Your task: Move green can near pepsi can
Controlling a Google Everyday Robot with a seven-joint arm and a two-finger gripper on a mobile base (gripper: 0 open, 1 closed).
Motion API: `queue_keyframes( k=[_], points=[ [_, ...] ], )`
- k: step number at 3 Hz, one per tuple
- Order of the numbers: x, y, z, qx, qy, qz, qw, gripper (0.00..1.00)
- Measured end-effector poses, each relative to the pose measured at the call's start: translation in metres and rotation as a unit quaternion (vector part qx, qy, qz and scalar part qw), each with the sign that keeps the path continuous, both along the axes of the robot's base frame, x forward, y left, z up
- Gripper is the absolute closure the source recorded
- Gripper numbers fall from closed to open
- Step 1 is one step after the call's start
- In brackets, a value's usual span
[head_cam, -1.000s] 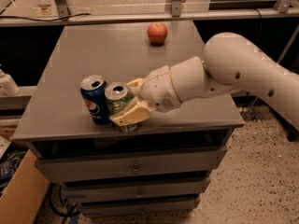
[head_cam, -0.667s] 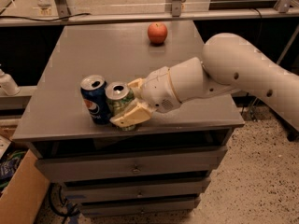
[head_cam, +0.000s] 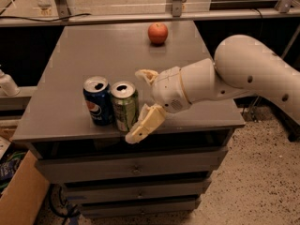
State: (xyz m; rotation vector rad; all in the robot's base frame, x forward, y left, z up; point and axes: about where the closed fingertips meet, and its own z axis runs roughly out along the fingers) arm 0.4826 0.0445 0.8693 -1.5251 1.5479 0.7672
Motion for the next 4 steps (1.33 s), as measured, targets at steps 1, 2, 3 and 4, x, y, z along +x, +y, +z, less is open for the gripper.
queue_keyframes(
  k=[1,2,3,4],
  points=[
    [0.007,-0.032,0.0,-0.005,-0.004,-0.041,0.9991,0.0],
    [0.017,-0.082,0.003,-0.007,-0.012,-0.104,0.9945,0.0],
    [0.027,-0.131,0.007,0.01,-0.018,-0.175,0.9843,0.0],
    [0.028,-0.137,0.008,0.011,-0.02,-0.185,0.9826,0.0]
  ],
)
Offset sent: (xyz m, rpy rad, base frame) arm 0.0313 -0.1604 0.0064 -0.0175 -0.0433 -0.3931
